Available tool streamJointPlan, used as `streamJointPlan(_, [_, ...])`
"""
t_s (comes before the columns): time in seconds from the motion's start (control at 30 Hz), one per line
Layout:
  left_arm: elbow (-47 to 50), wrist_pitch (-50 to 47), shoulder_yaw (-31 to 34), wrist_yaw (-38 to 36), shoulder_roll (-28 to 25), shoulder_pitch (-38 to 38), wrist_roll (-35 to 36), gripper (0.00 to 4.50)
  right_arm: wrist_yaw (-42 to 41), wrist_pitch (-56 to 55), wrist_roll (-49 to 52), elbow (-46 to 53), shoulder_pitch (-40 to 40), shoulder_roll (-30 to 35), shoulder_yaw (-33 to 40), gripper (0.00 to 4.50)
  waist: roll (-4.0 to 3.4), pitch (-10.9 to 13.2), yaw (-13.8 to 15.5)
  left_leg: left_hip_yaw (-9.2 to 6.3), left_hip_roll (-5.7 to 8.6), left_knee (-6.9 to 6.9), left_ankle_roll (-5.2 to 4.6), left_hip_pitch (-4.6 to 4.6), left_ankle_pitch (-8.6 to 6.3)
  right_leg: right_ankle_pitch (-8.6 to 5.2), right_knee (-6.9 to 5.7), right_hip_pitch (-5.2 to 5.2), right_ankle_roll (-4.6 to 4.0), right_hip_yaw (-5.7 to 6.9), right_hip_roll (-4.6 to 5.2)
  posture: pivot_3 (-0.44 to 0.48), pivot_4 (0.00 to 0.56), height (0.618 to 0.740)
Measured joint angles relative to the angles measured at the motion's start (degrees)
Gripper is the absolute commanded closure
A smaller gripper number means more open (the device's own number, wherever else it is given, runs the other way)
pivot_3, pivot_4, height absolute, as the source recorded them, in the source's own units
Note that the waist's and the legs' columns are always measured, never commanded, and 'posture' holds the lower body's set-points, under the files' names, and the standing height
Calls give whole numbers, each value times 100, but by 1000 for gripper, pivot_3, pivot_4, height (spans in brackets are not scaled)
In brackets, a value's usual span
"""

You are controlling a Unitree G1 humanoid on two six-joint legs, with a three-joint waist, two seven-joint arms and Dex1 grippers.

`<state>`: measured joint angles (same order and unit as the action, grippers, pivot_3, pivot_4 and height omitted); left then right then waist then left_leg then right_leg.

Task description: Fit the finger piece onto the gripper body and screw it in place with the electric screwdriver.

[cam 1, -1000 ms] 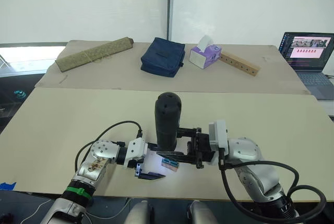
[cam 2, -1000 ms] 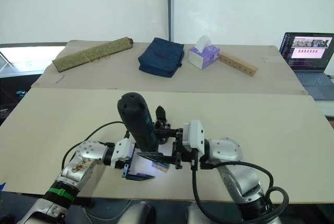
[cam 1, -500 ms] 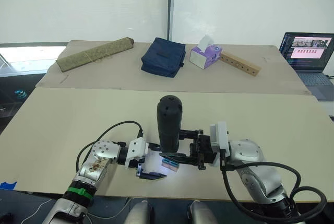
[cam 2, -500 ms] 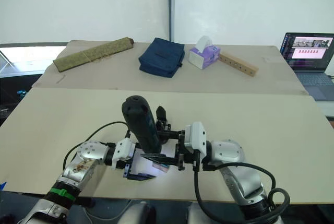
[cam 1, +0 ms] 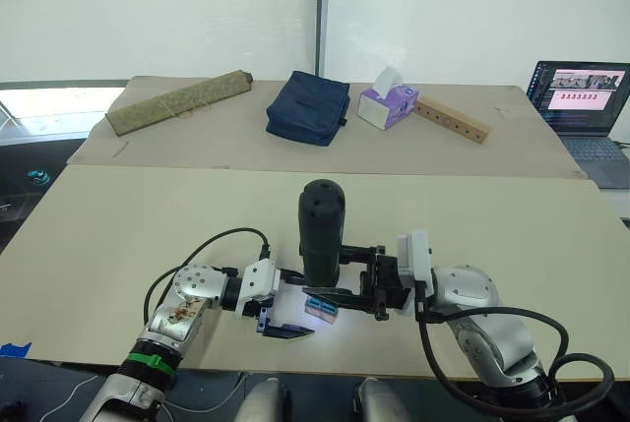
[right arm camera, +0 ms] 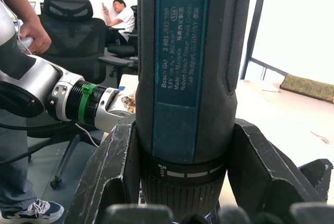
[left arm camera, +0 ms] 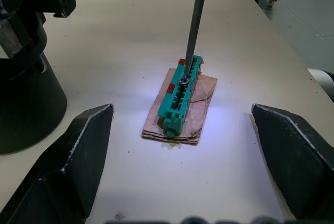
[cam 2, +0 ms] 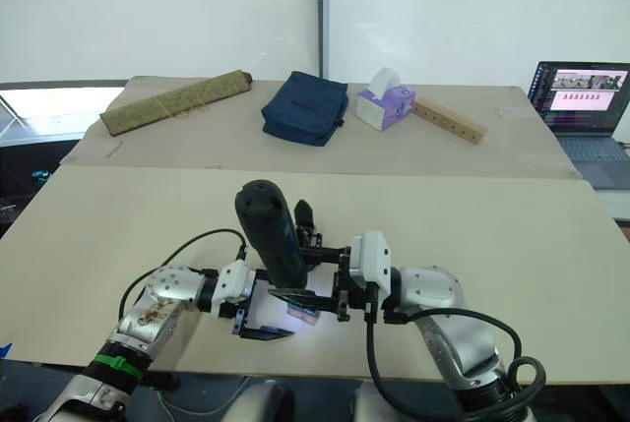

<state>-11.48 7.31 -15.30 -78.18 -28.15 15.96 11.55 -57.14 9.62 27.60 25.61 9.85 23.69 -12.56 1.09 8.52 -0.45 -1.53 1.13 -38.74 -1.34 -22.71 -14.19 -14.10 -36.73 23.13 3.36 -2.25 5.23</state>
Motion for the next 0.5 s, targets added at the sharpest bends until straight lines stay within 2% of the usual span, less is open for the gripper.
streamJointPlan(0.5, [18,-11,-11,4,-2,-1,-12,51,12,0,-55,-24,0,-12,-11,2598,0,0,0,0,0,0,0,0,0,0,0,0,0,0,0,0,150,740])
